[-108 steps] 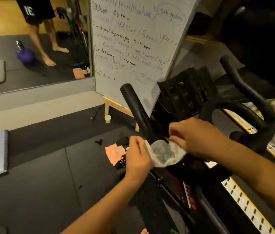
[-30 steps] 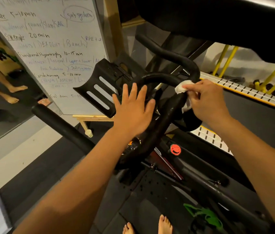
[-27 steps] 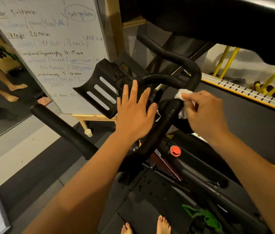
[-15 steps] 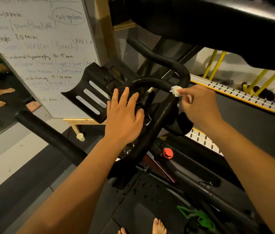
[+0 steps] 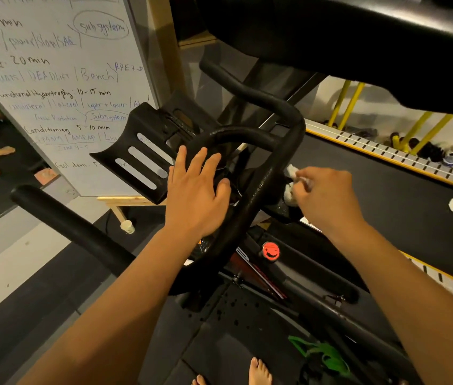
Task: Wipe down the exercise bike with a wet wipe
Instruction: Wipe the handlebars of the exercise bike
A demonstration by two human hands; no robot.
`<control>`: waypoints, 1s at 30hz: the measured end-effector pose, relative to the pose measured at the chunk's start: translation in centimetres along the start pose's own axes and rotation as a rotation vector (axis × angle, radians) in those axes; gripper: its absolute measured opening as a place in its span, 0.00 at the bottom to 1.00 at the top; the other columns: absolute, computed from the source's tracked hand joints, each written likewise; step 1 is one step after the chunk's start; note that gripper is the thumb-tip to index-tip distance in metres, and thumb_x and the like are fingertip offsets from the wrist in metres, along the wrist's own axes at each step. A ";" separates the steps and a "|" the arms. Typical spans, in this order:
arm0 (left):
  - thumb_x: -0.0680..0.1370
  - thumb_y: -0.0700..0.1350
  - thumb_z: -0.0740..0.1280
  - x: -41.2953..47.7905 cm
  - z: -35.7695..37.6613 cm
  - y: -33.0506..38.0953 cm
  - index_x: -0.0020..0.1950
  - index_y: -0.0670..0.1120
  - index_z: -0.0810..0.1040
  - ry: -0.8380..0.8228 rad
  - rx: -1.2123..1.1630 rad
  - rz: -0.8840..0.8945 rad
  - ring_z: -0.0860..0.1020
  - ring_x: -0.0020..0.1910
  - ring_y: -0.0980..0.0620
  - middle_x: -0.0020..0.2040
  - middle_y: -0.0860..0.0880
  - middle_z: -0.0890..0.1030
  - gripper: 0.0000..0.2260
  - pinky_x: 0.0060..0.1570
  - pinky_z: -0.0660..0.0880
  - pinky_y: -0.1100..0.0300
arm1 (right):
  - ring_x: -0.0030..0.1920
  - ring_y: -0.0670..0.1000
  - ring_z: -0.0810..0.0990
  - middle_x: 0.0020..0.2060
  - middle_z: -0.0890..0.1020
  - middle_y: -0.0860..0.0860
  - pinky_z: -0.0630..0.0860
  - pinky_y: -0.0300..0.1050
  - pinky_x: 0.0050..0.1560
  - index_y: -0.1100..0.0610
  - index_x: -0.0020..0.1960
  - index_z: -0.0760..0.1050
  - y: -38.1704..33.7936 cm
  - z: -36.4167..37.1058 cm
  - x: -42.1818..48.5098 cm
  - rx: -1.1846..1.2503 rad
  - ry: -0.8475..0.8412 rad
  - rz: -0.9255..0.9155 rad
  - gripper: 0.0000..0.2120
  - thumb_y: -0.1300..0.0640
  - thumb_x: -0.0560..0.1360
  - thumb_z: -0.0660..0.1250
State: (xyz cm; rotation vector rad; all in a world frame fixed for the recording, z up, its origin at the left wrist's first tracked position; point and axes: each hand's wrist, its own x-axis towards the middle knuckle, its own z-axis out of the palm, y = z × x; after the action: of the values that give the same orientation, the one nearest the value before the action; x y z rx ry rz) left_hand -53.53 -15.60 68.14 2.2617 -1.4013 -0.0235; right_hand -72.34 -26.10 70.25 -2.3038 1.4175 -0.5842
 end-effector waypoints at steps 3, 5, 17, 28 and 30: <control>0.79 0.57 0.52 -0.1 -0.6 -0.1 0.78 0.52 0.61 -0.056 -0.062 0.023 0.43 0.80 0.46 0.80 0.51 0.59 0.27 0.77 0.47 0.40 | 0.37 0.48 0.76 0.40 0.80 0.53 0.73 0.39 0.37 0.56 0.51 0.81 -1.6 0.8 -2.6 -0.014 -0.035 -0.044 0.07 0.57 0.78 0.64; 0.80 0.55 0.52 -0.1 -1.2 -0.4 0.79 0.52 0.59 -0.123 -0.173 0.041 0.40 0.80 0.47 0.80 0.52 0.56 0.26 0.77 0.45 0.39 | 0.31 0.44 0.75 0.33 0.76 0.48 0.70 0.32 0.29 0.53 0.42 0.78 -3.1 1.3 -6.1 0.078 -0.183 -0.093 0.06 0.57 0.77 0.65; 0.83 0.52 0.55 -1.3 -2.6 -3.4 0.74 0.54 0.67 -0.110 -1.059 -0.411 0.70 0.70 0.52 0.69 0.51 0.72 0.19 0.68 0.67 0.52 | 0.54 0.54 0.69 0.50 0.72 0.51 0.74 0.51 0.50 0.53 0.54 0.84 -5.0 3.7 -1.4 -0.051 0.098 -0.332 0.14 0.50 0.77 0.61; 0.84 0.51 0.54 -1.6 -2.7 -3.5 0.76 0.51 0.63 -0.067 -0.892 -0.344 0.74 0.64 0.44 0.69 0.45 0.72 0.19 0.66 0.71 0.43 | 0.57 0.56 0.75 0.51 0.81 0.52 0.73 0.54 0.57 0.48 0.54 0.81 -8.5 1.8 3.4 -0.562 -0.187 -0.218 0.13 0.48 0.81 0.58; 0.84 0.52 0.54 -1.6 -2.6 -3.5 0.76 0.51 0.63 -0.051 -0.905 -0.322 0.73 0.65 0.46 0.69 0.45 0.72 0.20 0.67 0.71 0.44 | 0.49 0.53 0.78 0.45 0.83 0.49 0.75 0.51 0.51 0.46 0.47 0.81 -8.1 1.2 1.9 -0.506 -0.209 -0.251 0.13 0.45 0.79 0.59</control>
State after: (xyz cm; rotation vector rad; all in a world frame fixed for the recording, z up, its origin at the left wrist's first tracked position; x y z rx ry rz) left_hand -50.67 -11.94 68.70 1.6689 -0.7737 -0.6781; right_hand -64.94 -24.24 73.68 -2.8619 1.2943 -0.0357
